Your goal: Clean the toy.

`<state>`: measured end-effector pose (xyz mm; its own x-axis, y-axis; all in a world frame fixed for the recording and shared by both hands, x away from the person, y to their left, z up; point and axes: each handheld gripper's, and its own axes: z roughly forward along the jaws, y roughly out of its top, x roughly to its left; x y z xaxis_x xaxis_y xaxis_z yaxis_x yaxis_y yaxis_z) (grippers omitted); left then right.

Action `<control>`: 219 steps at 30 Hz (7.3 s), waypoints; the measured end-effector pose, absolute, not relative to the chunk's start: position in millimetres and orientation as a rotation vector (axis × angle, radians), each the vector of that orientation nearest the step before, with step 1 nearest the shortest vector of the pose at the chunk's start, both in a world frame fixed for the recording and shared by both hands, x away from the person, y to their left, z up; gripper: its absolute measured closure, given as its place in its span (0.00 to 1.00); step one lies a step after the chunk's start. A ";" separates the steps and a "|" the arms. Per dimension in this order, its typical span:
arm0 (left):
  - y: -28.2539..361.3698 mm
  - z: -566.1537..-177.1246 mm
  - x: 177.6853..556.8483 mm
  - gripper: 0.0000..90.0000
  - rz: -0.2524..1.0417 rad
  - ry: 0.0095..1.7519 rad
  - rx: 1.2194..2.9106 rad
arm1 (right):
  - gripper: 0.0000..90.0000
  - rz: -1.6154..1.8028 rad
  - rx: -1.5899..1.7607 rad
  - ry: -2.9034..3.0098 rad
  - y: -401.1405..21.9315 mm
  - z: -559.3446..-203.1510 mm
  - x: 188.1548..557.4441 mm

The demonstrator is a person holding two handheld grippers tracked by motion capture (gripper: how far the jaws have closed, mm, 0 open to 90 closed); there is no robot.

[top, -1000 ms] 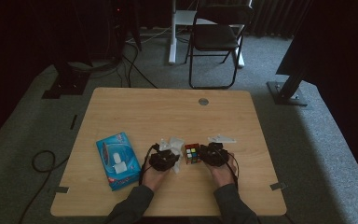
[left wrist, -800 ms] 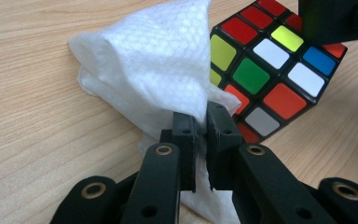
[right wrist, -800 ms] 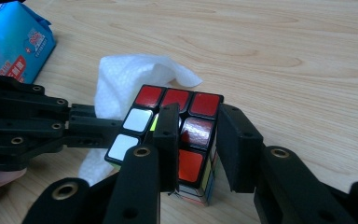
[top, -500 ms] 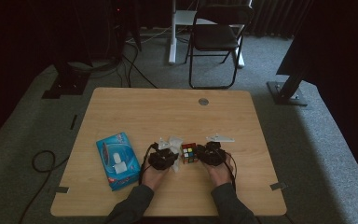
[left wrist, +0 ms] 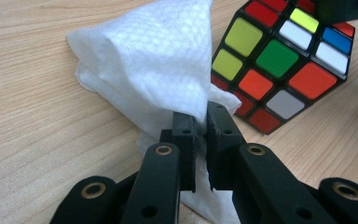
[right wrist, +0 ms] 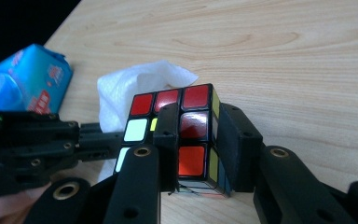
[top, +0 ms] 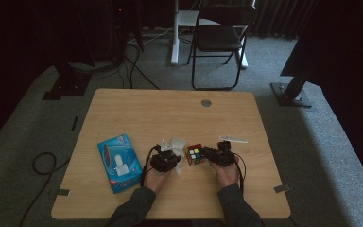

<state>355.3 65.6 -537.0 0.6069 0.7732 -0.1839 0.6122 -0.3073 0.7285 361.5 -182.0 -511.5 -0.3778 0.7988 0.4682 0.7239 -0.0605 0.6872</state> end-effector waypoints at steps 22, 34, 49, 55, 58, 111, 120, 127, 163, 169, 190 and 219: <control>65.3 -535.1 356.7 0.92 0.252 1.084 2.018 | 0.77 1.319 1.742 2.001 -205.3 -507.8 363.9; 60.1 -522.2 361.3 0.93 0.263 1.044 1.988 | 0.70 1.376 1.667 2.027 -198.9 -503.6 361.3; 55.6 -513.0 367.0 0.93 0.273 1.018 1.962 | 0.76 1.366 1.600 2.138 -185.5 -507.8 362.9; 53.6 -508.0 366.2 0.93 0.250 0.978 1.925 | 0.77 1.362 1.577 2.161 -181.2 -507.2 362.7; 52.8 -507.7 366.5 0.93 0.242 0.969 1.922 | 0.77 1.361 1.578 2.160 -181.4 -507.4 362.5; 49.3 -518.6 379.0 0.94 0.169 0.996 1.934 | 0.76 1.367 1.566 2.156 -181.0 -508.4 361.6; 52.9 -515.7 365.7 0.93 0.157 0.996 1.891 | 0.77 1.369 1.564 2.159 -180.2 -508.5 361.2; 55.4 -515.5 357.6 0.93 0.151 0.976 1.884 | 0.77 1.371 1.569 2.156 -180.1 -508.7 361.3; 48.4 -537.1 364.4 0.94 0.181 1.027 2.016 | 0.77 1.371 1.570 2.152 -179.8 -508.8 361.0; 53.3 -518.8 354.3 0.94 0.191 0.981 1.968 | 0.77 1.371 1.573 2.149 -179.6 -508.8 360.8; 43.8 -535.5 346.7 0.94 0.158 0.965 2.037 | 0.77 1.375 1.585 2.138 -179.4 -509.3 360.7; 68.4 -531.1 353.3 0.94 0.331 1.062 1.996 | 0.61 1.381 1.559 2.082 -186.9 -501.1 358.6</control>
